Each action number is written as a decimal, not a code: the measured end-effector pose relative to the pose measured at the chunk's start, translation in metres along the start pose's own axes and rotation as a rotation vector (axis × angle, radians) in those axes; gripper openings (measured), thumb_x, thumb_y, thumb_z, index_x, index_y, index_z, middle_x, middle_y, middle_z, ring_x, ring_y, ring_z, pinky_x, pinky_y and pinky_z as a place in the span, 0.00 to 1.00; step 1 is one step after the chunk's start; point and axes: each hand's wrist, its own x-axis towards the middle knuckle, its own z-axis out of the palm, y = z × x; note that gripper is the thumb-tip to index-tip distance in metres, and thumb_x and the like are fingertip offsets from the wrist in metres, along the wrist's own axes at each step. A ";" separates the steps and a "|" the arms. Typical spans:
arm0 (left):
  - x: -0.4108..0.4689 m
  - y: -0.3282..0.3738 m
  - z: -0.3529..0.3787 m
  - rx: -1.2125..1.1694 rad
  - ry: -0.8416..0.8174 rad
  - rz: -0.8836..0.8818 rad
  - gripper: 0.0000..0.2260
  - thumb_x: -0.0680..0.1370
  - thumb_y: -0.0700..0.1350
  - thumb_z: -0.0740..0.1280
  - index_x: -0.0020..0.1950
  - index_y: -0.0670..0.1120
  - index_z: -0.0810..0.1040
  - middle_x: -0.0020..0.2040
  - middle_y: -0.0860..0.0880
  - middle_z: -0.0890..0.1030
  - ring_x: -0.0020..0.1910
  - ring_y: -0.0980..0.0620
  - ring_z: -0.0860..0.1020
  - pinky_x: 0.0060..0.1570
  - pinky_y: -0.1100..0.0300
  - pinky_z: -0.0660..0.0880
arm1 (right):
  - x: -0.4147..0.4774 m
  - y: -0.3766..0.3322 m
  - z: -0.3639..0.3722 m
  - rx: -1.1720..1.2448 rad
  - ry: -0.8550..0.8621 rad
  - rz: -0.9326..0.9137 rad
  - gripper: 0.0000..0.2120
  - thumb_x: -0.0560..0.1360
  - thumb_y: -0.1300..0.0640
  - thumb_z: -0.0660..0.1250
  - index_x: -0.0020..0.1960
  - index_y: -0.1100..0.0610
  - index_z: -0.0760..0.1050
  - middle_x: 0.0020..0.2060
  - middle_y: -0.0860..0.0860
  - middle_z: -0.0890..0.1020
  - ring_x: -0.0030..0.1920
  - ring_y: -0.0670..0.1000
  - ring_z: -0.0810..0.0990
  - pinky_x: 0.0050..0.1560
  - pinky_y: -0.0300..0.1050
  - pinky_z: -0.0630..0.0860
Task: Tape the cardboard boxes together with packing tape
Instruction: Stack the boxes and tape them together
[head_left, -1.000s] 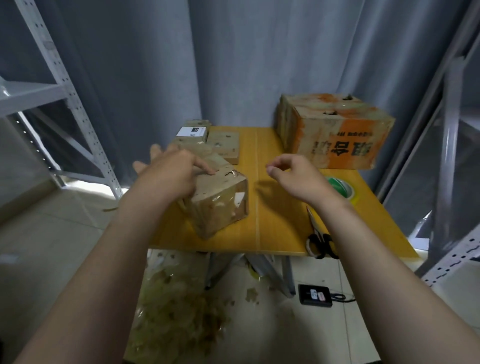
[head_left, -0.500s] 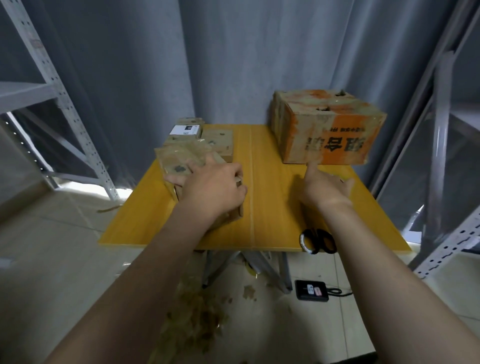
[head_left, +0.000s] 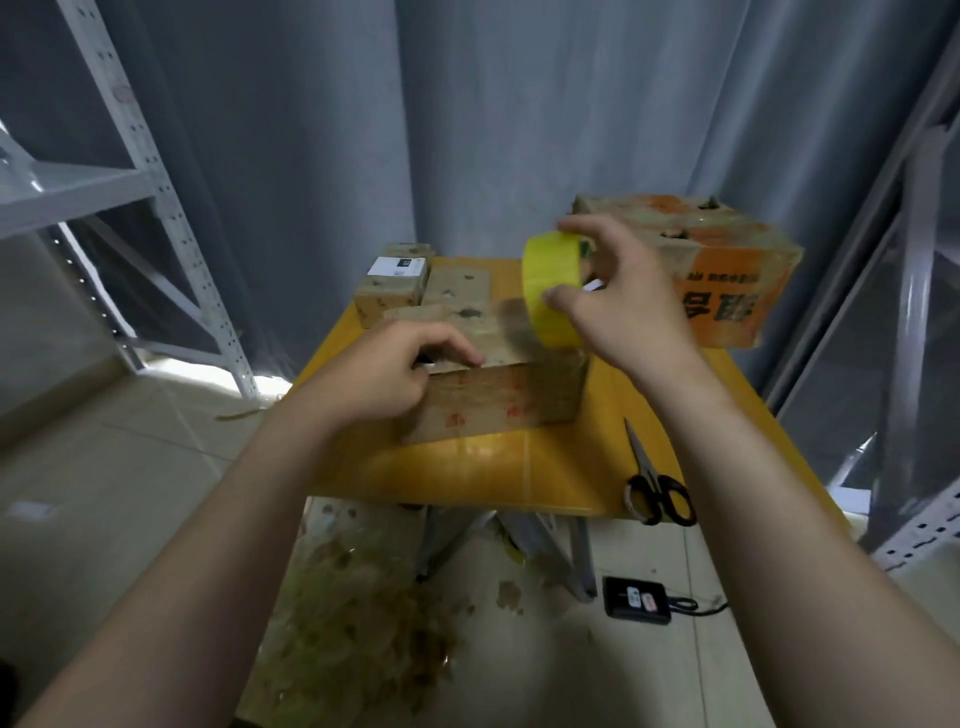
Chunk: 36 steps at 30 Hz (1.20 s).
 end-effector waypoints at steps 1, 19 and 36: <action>0.000 -0.001 0.001 -0.038 -0.022 0.017 0.27 0.76 0.28 0.63 0.67 0.56 0.79 0.66 0.57 0.79 0.69 0.57 0.75 0.67 0.51 0.76 | -0.004 -0.008 0.006 0.048 -0.060 0.013 0.27 0.72 0.64 0.75 0.68 0.48 0.77 0.44 0.53 0.81 0.42 0.48 0.78 0.45 0.48 0.78; -0.084 0.087 -0.004 -0.617 0.561 -0.019 0.09 0.76 0.45 0.78 0.55 0.45 0.86 0.46 0.53 0.88 0.46 0.57 0.86 0.46 0.62 0.80 | -0.071 -0.080 0.004 0.287 -0.105 -0.016 0.03 0.75 0.54 0.78 0.48 0.50 0.86 0.35 0.46 0.86 0.33 0.45 0.83 0.28 0.42 0.79; -0.118 0.091 0.024 -0.675 0.220 -0.214 0.17 0.87 0.56 0.56 0.61 0.45 0.76 0.41 0.45 0.88 0.44 0.46 0.87 0.55 0.49 0.81 | -0.068 -0.093 0.002 -0.124 -0.160 -0.179 0.12 0.73 0.52 0.80 0.34 0.45 0.81 0.32 0.42 0.83 0.35 0.39 0.80 0.42 0.44 0.79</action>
